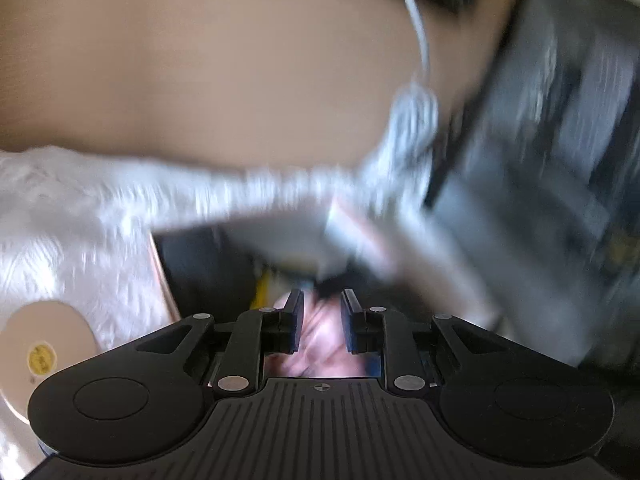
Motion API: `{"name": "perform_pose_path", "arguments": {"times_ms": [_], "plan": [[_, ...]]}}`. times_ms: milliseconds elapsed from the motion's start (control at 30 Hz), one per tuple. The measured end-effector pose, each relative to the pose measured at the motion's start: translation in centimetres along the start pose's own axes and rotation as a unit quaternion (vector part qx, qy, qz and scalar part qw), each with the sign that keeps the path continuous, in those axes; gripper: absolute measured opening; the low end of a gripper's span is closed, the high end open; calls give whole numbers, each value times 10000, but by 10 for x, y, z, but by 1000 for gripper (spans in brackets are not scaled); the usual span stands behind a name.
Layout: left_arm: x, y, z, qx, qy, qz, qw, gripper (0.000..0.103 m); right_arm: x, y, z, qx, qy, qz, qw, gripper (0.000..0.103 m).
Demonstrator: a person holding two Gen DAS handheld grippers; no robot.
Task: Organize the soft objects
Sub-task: 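Move both tools back over the remaining socks and glove, then grasp the grey and orange sock bundle with the left tool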
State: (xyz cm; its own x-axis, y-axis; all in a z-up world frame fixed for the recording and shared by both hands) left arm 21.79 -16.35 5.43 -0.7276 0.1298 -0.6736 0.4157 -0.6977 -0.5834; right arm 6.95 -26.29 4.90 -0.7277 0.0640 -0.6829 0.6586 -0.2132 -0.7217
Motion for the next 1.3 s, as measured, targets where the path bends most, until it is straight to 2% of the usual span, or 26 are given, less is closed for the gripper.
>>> {"name": "perform_pose_path", "arguments": {"times_ms": [67,167,300,367,467,567,633,767,800,867,967,1067,1100,1133,1167,1233,1300], "plan": [[-11,-14,-3,90,-193,350,9992,22,-3,-1,-7,-10,-150,31,9999,91],[-14,-28,-7,88,-250,463,9986,22,-4,-5,-18,-67,-340,98,9994,91],[-6,-55,-23,-33,-442,702,9965,22,-5,-10,-39,-405,-557,142,9975,91],[2,-72,-38,-266,-580,884,9940,22,-6,-13,-52,-577,-691,180,9958,91],[20,-104,-76,-981,-819,1126,9854,22,-7,-12,-77,-798,-945,227,9921,91],[45,-139,-126,-1635,-1272,1262,9701,22,-10,-7,-101,-977,-1157,230,9882,91],[62,-165,-162,-2011,-1698,1379,9548,22,-14,-4,-117,-1137,-1248,218,9854,91],[98,-220,-223,-2680,-2523,1634,9153,22,-18,5,-150,-1487,-1448,104,9782,91],[106,-232,-235,-2797,-2690,1668,9064,22,-20,6,-155,-1491,-1507,114,9772,91],[121,-251,-248,-2940,-2890,1700,8951,22,-27,5,-157,-1206,-1639,259,9787,91],[135,-262,-253,-2920,-2974,1627,8943,22,-46,5,-126,-393,-1535,483,9862,91],[145,-255,-243,-2715,-2994,1525,9019,22,-58,12,-68,288,-1003,350,9939,89],[147,-252,-240,-2641,-2989,1484,9049,22,-59,15,-52,430,-875,250,9949,84],[150,-249,-235,-2549,-2975,1428,9089,22,-58,20,-37,513,-767,111,9957,75],[153,-246,-232,-2466,-2952,1366,9129,22,-57,27,-25,520,-633,-82,9966,70],[155,-238,-226,-2384,-2902,1239,9185,22,-52,43,-13,275,-303,-482,9980,48],[157,-231,-222,-2363,-2885,1146,9208,22,-52,57,-10,73,-41,-599,9982,48]]}}
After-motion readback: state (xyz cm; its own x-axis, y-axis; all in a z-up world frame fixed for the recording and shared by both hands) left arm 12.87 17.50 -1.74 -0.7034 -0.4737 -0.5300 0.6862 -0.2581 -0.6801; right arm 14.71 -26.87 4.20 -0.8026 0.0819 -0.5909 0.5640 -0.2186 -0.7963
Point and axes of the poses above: each gripper's, at about its wrist camera, not at the fingertips, and y roughly the way its jaws point, z to its right, x to its underside, the point moved 8 cm from there along y, roughly the way its jaws point, and after that the axes turned 11 degrees about -y, right-handed, at the moved point
